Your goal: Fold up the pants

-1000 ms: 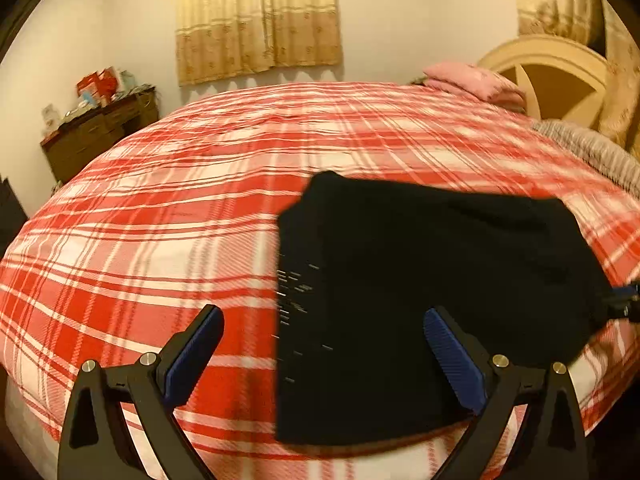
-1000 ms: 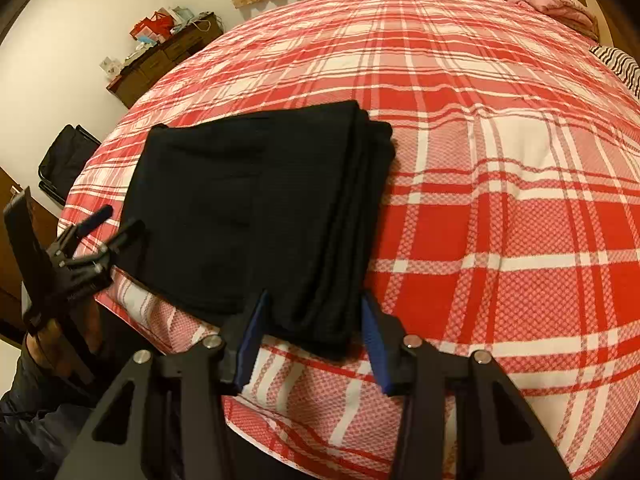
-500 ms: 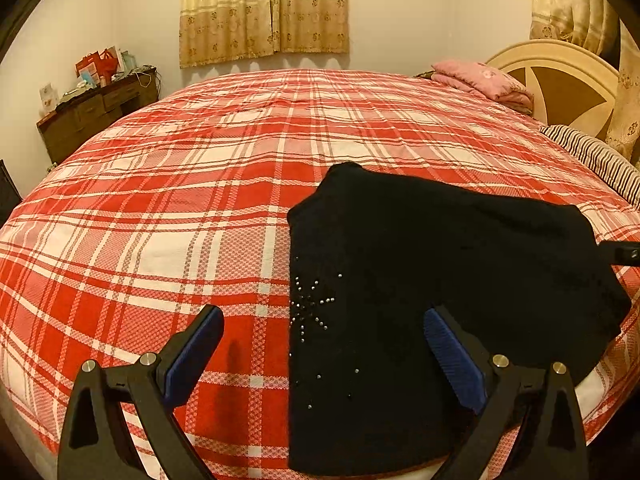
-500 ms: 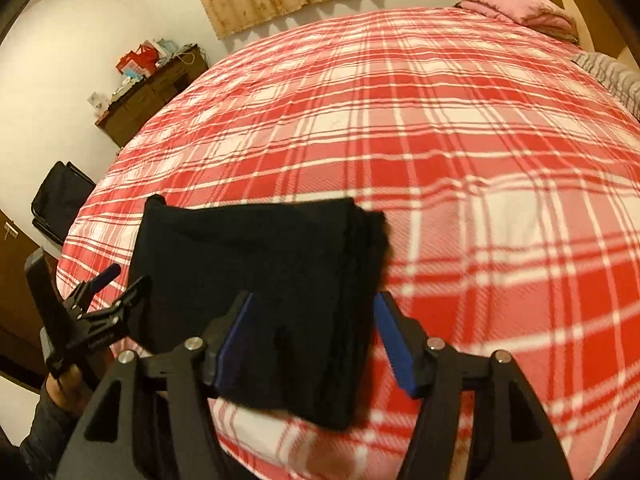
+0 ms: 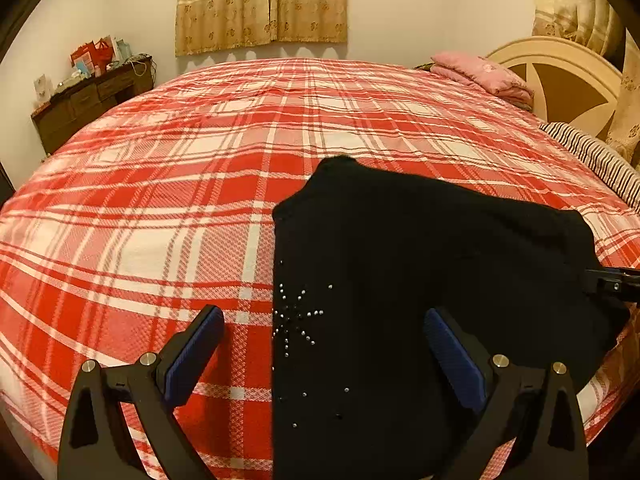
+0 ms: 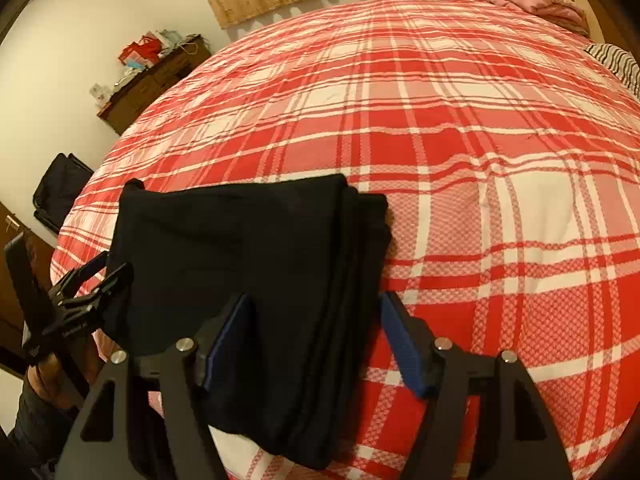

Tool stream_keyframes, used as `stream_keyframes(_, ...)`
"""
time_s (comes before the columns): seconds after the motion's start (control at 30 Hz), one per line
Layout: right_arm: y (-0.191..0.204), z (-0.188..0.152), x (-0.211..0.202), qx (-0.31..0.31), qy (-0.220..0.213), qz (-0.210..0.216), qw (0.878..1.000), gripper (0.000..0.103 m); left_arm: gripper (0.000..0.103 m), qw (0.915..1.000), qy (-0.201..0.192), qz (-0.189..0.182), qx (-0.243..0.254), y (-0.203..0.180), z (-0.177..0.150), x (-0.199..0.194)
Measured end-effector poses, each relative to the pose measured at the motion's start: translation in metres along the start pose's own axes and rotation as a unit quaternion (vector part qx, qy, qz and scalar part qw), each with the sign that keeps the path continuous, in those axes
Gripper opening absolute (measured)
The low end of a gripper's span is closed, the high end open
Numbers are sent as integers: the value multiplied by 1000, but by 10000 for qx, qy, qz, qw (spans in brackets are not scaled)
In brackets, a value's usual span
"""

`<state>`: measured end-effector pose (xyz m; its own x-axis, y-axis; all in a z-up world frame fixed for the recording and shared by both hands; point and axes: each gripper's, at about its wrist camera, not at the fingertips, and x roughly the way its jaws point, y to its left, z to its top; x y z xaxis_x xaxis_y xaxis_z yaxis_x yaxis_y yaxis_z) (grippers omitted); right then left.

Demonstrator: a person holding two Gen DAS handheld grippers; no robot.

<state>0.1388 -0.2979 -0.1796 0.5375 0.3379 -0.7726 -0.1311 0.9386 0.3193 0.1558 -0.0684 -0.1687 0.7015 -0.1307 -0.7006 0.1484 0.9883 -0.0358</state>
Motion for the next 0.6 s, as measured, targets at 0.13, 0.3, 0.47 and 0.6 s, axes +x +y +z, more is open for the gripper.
stream_keyframes(0.13, -3, 1, -7, 6, -138, 174, 9998, 70, 101, 9985, -440, 263, 181, -9, 14, -22)
stream_keyframes(0.3, -10, 2, -24, 231, -304, -161, 9991, 71, 101, 9960, -626, -116, 622, -47, 53, -27)
stream_keyframes(0.47, -6, -15, -28, -24, -31, -401, 9992, 73, 101, 9896, -83, -614, 1296, -119, 72, 20)
stream_keyframes(0.6, 0, -19, -29, -246, -17, -445, 9987, 73, 101, 9862, 231, -770, 1448, -157, 70, 45)
